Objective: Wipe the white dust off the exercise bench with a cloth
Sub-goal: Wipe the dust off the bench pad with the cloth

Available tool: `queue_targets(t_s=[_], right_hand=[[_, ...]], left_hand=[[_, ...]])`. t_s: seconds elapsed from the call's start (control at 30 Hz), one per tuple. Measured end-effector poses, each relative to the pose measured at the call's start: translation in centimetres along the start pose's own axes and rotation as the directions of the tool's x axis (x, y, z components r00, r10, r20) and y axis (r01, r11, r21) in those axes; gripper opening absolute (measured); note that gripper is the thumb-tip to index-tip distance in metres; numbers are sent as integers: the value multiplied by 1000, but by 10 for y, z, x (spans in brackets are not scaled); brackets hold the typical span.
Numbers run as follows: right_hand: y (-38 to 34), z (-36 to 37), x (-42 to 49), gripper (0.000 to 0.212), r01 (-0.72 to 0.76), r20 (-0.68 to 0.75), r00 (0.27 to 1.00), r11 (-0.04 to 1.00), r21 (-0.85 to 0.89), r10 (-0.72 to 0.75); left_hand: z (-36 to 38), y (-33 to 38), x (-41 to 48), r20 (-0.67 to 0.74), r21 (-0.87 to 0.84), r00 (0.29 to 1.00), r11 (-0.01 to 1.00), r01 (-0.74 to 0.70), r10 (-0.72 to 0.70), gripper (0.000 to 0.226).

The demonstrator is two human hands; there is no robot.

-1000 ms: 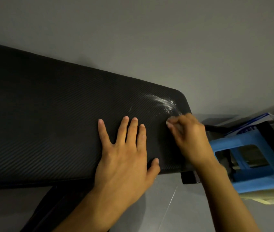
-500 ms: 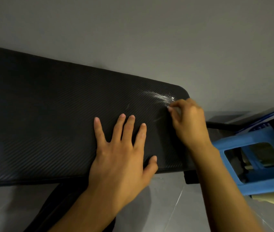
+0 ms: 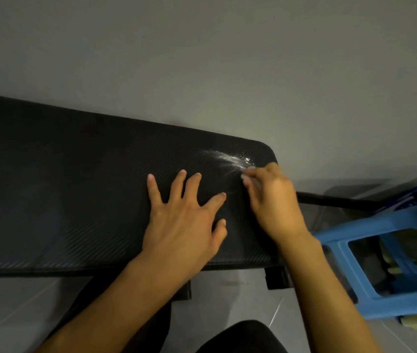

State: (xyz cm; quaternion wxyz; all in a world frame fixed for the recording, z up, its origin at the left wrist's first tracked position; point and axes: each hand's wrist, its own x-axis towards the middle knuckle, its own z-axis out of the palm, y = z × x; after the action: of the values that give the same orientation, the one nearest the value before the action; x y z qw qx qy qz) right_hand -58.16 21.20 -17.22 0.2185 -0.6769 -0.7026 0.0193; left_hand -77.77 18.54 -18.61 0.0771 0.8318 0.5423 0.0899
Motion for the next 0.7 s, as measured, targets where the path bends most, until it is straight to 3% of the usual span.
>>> queue_targets(t_s=[0.1,0.27,0.33,0.5,0.57,0.7], right_hand=[[-1,-9,-27,17,129,80,987,983,127,-140],[22,-4,8,16,-62,-46,997,998,16,63],[19,0,29,20,-81,-51,995,997,4,81],[7,-2,10,21,171,59,982,980,104,-177],[14,-5,0,21,206,59,975,967,149,-216],[26,8,45,21,43,-13,999,997,60,-42]], left_hand=[[7,2,0,18,10,1000,1000,10,-10,60],[14,5,-5,-24,60,1000,998,1,0,57],[14,6,-5,-43,65,999,998,1,2,56],[15,8,-7,-59,79,998,997,18,-14,55],[15,10,-5,-60,84,998,996,28,-23,55],[13,12,-4,-56,81,998,996,36,-32,55]])
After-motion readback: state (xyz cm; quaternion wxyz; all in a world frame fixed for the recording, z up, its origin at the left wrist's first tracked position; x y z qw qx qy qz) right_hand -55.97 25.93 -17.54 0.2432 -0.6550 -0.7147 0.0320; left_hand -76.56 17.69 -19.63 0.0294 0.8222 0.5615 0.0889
